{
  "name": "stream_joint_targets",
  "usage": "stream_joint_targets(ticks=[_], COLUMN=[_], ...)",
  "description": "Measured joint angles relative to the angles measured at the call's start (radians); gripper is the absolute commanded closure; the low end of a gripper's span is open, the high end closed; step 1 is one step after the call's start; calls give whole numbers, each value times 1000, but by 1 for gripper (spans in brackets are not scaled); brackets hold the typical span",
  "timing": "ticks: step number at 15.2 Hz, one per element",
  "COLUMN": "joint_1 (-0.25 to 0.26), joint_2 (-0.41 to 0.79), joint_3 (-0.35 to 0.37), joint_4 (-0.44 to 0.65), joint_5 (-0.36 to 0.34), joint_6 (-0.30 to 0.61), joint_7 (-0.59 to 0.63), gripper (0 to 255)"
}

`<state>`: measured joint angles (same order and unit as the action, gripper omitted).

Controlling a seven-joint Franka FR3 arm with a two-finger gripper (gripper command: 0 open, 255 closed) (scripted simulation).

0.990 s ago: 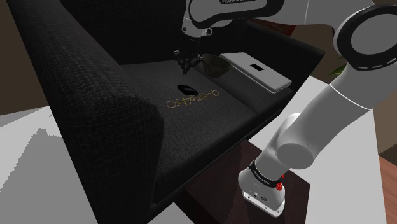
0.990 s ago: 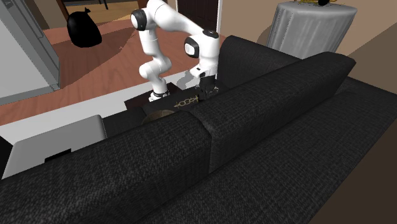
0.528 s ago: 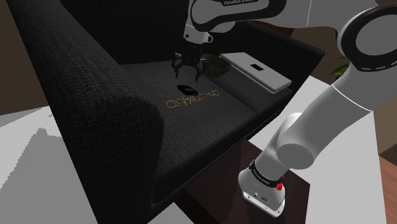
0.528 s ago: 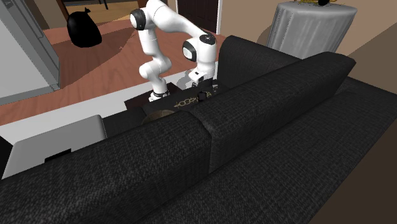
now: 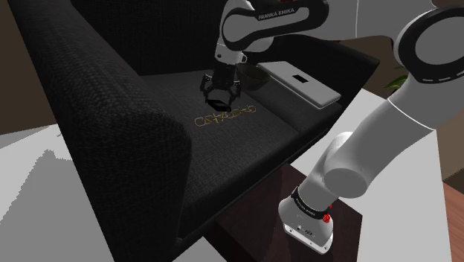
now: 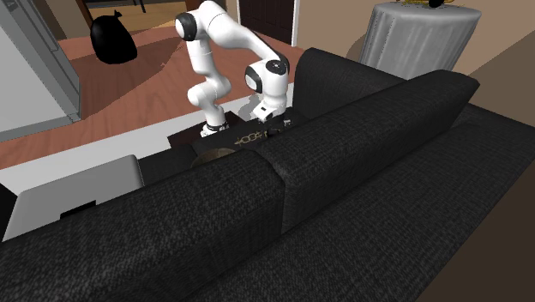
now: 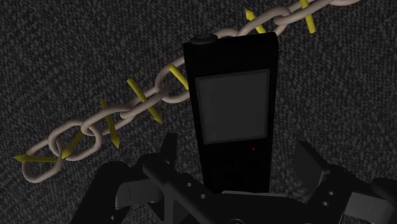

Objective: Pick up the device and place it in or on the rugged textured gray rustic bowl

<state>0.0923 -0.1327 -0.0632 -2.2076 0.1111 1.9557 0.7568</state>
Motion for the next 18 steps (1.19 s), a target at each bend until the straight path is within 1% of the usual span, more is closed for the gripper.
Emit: stream_joint_targets(ticks=[2, 7, 8, 18], joint_1=[1, 1, 1, 1], joint_2=[2, 3, 3, 3], joint_3=[1, 1, 1, 1], joint_4=[-16, -20, -20, -20], joint_5=[2, 2, 2, 2], joint_6=[18, 23, 23, 23], joint_7=[-1, -1, -1, -2], gripper=[0, 0, 255, 255])
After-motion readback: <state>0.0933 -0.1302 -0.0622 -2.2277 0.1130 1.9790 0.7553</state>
